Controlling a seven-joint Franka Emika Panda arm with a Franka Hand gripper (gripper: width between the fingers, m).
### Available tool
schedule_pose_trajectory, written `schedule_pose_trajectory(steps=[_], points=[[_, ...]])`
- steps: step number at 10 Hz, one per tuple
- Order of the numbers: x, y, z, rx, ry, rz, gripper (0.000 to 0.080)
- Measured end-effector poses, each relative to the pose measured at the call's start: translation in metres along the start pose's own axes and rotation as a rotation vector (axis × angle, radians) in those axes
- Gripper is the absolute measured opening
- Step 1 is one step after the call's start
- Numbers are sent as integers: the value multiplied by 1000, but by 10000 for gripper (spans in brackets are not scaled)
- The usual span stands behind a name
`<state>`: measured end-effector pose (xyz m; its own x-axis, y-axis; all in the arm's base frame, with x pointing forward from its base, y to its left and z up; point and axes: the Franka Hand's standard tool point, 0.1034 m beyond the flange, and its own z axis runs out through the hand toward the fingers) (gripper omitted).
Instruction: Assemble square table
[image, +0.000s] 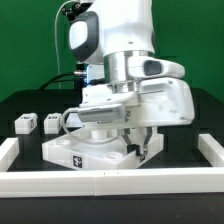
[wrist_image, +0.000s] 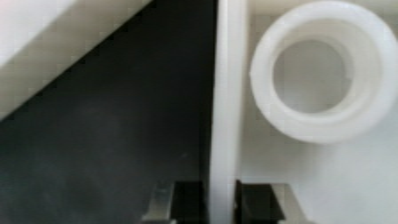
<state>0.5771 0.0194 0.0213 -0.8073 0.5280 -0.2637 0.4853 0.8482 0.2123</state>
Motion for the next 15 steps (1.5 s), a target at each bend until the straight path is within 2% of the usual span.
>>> schedule_pose_trajectory(steps=[1,4,5,6,8,9,12,13,14,15], points=[[2,1,-1,-19,-3,-21,76],[4,-1,-1,-13,-3,-185,76],[9,6,-2,-21,1,-213,76],[18,19,-3,-32,7,-252,73],[37,46,-2,-36,14,-305,72],[35,42,-1,-24,8,-320,72],[33,39,-1,-22,7,-310,72],[34,40,0,-6,14,-407,72],[37,44,0,-1,23,-451,72],[46,55,0,-5,29,-539,69]])
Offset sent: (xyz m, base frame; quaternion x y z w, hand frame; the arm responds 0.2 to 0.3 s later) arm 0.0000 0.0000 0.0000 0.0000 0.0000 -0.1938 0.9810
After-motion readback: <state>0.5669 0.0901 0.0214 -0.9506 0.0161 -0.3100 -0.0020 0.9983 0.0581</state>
